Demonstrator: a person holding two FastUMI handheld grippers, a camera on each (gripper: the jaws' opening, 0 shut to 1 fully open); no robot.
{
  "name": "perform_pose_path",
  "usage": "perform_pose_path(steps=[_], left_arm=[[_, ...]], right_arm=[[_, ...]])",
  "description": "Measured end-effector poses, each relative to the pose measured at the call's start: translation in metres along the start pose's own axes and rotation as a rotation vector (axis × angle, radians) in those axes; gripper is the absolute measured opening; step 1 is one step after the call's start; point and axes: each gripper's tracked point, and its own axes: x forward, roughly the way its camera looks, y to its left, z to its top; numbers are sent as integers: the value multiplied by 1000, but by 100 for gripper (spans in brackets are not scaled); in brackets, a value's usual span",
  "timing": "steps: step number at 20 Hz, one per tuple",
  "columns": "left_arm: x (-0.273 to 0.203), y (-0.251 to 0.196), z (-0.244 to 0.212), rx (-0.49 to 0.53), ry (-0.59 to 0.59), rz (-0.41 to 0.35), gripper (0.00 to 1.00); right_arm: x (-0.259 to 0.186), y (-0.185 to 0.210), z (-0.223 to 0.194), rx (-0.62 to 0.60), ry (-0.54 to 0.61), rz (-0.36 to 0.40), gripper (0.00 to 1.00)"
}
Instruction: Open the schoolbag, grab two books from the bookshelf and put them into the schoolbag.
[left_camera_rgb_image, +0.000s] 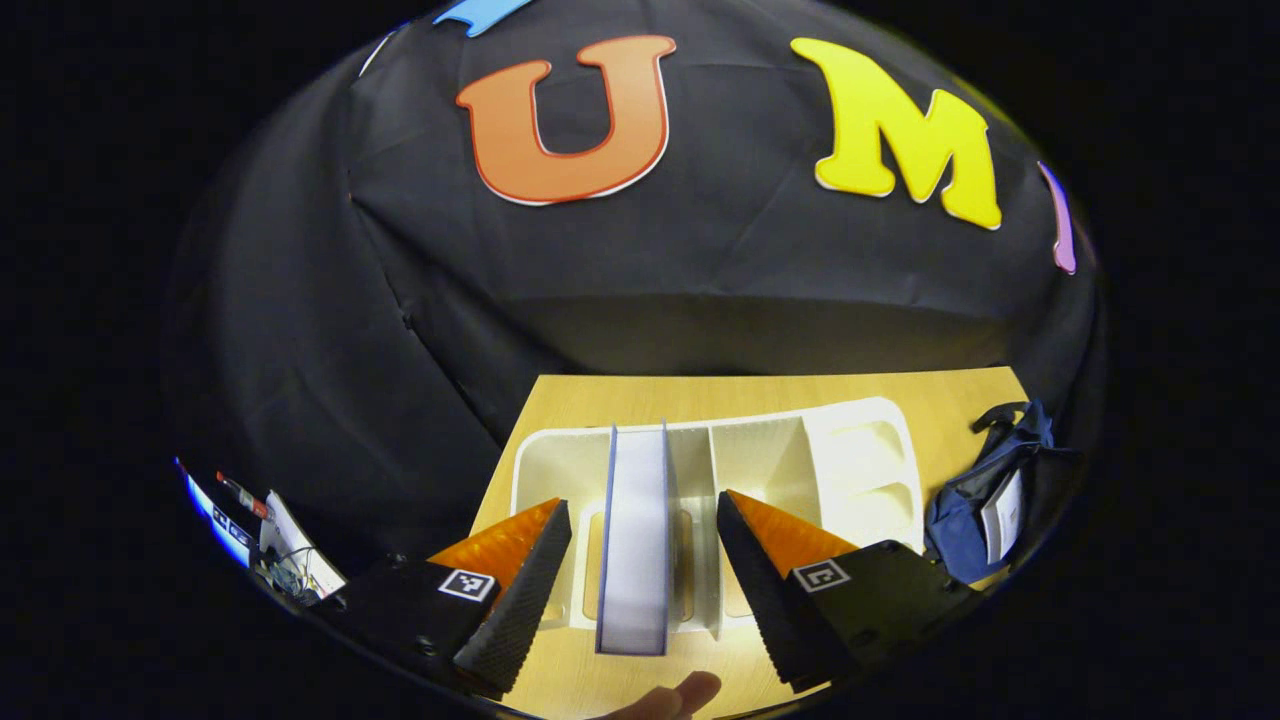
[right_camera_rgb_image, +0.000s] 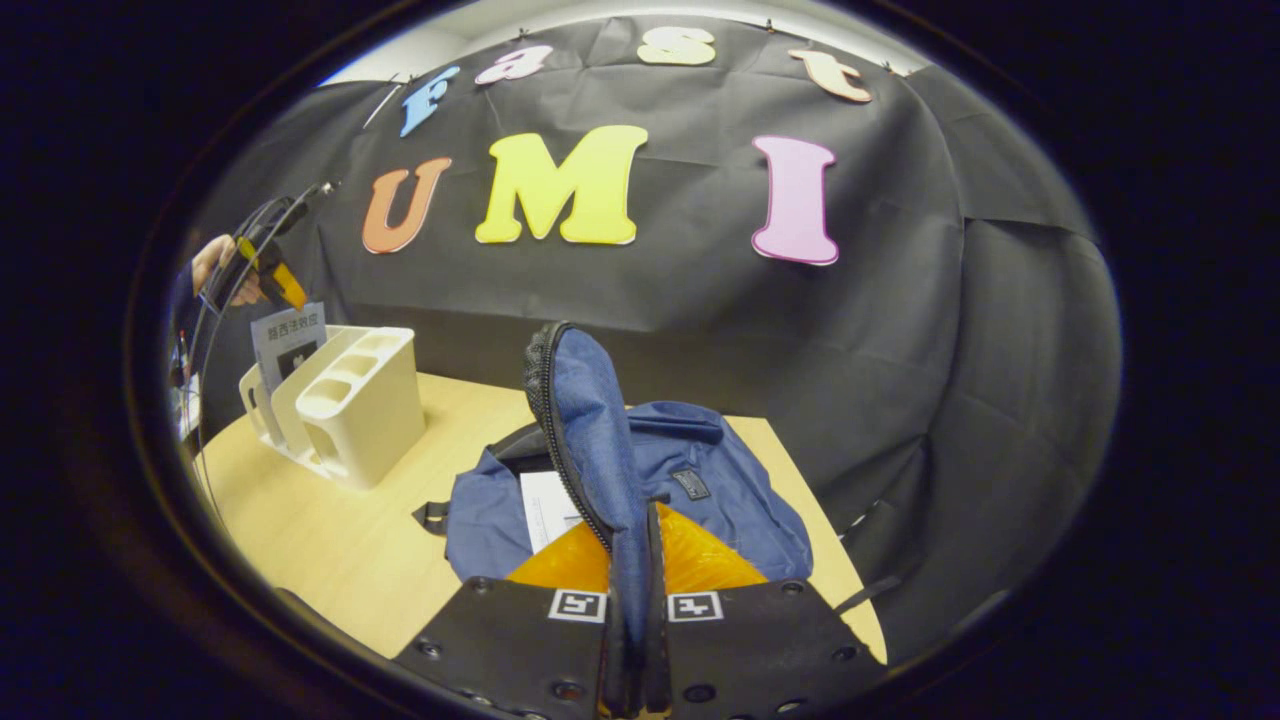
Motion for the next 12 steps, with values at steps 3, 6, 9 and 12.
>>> perform_pose_path(steps=[3,6,9,12], left_arm=[[13,9,-10,-8,62,21,86],[16,1,-9,-1,58,-23,77],[17,-4,-20,-8,121,-21,55],[14,-14,-22,-24,118,-66,47]], right_arm=[[1,2,-2,-2,-5,8,8],[2,1,-3,-6,-9,12,8],[3,0,-5,12,-7,15,8],[4,1,-9,23,-4,20,8]])
